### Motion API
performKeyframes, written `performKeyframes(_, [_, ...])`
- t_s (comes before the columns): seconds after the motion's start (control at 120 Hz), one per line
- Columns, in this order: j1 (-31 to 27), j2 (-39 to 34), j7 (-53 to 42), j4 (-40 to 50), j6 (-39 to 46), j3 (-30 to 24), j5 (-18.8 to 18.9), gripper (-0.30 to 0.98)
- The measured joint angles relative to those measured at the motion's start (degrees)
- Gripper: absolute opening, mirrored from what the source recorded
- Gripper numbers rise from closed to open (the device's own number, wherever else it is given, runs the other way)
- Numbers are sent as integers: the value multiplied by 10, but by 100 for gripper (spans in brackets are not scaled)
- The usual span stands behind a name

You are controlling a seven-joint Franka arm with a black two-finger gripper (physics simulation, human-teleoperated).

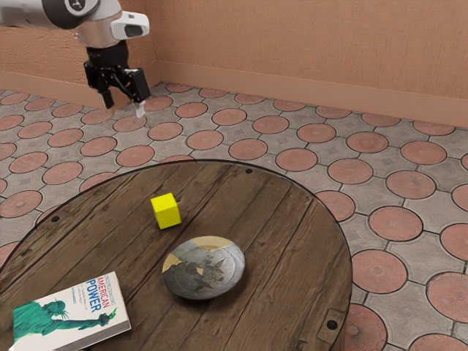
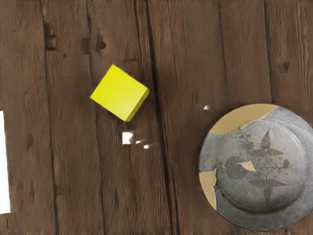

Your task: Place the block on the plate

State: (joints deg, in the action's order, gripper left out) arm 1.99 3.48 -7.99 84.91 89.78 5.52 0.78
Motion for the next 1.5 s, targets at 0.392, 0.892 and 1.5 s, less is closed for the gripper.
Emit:
performKeyframes(0.392, [-31,41,-80,56,32,-9,28,69])
performKeyframes(0.892, [-183,162,-231,83,156,-107,29,69])
performKeyframes(1.5, [-221,216,-339,83,254,-169,41,69])
